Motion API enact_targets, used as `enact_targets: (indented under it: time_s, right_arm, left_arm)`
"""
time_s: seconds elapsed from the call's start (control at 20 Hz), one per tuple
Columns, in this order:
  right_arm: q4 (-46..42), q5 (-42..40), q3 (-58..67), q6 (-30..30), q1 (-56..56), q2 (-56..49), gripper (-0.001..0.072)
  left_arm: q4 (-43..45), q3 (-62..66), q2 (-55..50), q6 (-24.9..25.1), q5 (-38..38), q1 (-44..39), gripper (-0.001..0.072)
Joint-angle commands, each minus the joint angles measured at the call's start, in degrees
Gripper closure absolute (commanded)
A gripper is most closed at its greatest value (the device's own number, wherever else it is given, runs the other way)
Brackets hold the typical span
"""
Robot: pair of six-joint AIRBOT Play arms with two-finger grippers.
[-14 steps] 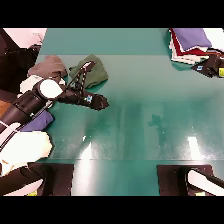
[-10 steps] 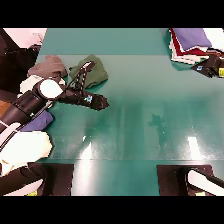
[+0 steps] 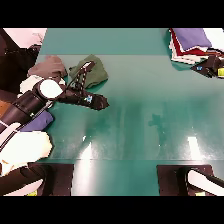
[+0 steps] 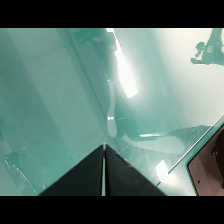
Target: Fold the shirts.
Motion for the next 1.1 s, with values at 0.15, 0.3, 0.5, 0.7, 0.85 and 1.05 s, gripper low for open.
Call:
enact_targets:
  time_s: [0.15,0.3,0.5,0.7,0.85,1.05]
  right_arm:
    - [0.11,-1.09,0.02,0.02,0.04,-0.02,0.0694]
    - [1.73,-1.86,0.02,0.04,0.04,0.00,0.0694]
    - [1.60,-1.73,0.02,0.04,0.04,0.00,0.0694]
    - [1.60,-0.90,0.02,0.04,0.04,0.00,0.0694]
    - [1.60,-0.81,0.02,0.04,0.04,0.00,0.0694]
    - [1.57,-0.92,0.02,0.04,0.04,-0.02,0.0694]
  left_arm:
    - [-1.95,-0.02,0.00,0.11,5.57,-0.02,0.0666]
    - [7.32,0.31,0.00,0.13,17.77,1.44,0.0031]
    - [14.08,8.35,-4.76,0.11,22.29,13.94,0.0032]
    - [14.38,18.93,-18.51,4.20,15.39,21.75,0.0031]
    - [16.00,24.76,-29.49,4.57,12.83,22.18,0.0031]
    - [15.39,27.50,-36.44,4.63,10.80,21.77,0.0034]
